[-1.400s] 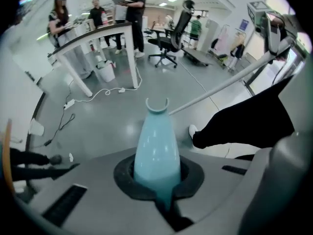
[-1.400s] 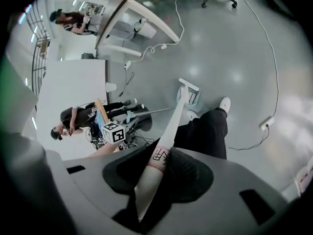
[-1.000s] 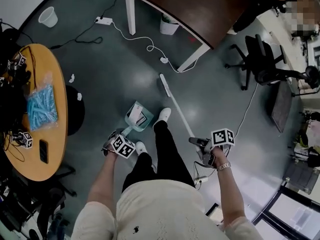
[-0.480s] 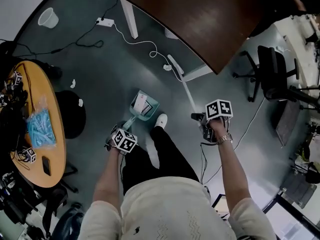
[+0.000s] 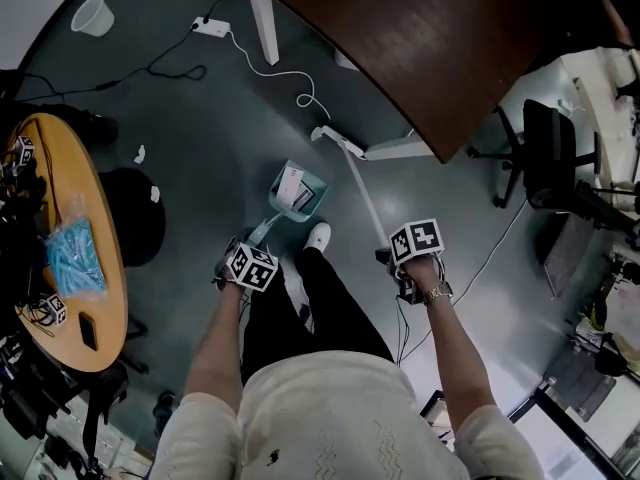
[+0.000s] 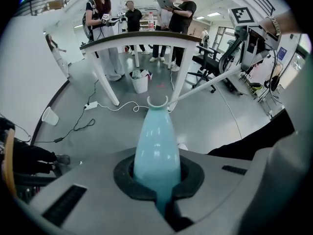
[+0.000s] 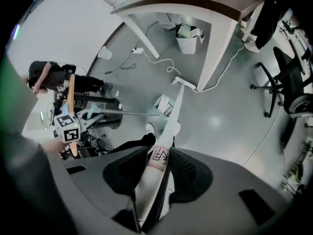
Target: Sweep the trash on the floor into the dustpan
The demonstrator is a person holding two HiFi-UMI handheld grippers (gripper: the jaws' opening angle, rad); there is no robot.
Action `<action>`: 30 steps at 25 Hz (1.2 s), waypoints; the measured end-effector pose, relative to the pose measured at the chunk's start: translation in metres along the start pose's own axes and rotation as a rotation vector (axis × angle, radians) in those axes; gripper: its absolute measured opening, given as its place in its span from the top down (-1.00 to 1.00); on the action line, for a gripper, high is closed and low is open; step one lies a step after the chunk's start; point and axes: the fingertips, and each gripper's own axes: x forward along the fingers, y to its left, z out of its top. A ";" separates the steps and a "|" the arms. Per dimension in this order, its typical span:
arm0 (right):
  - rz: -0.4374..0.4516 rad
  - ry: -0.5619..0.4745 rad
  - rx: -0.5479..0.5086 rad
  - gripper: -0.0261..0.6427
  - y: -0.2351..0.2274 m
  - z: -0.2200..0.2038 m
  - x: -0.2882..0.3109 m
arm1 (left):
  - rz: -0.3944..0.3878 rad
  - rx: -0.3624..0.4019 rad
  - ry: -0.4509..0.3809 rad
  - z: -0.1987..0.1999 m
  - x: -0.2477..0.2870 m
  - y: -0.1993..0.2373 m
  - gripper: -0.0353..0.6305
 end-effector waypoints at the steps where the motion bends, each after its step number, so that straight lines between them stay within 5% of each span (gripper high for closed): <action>1: -0.027 0.011 -0.027 0.47 0.003 -0.004 0.002 | -0.003 0.000 0.008 -0.004 0.000 0.003 0.86; 4: -0.093 0.035 -0.091 0.47 0.013 -0.011 0.006 | -0.007 -0.014 0.021 -0.016 -0.003 0.014 0.86; 6: -0.054 0.022 -0.061 0.47 0.029 -0.010 0.008 | -0.005 -0.024 0.021 -0.025 -0.007 0.021 0.86; 10: 0.310 -0.110 0.230 0.46 0.082 0.011 -0.010 | 0.018 -0.052 0.018 -0.044 -0.017 0.043 0.86; 12: 0.388 -0.128 0.274 0.46 0.096 0.019 -0.014 | 0.032 -0.087 0.022 -0.056 -0.023 0.056 0.86; 19: 0.234 -0.089 0.093 0.47 0.128 0.064 -0.001 | 0.061 -0.149 0.038 -0.086 -0.036 0.087 0.86; 30: -0.082 0.042 -0.316 0.48 0.138 0.139 0.018 | 0.134 -0.394 0.036 -0.122 -0.046 0.112 0.86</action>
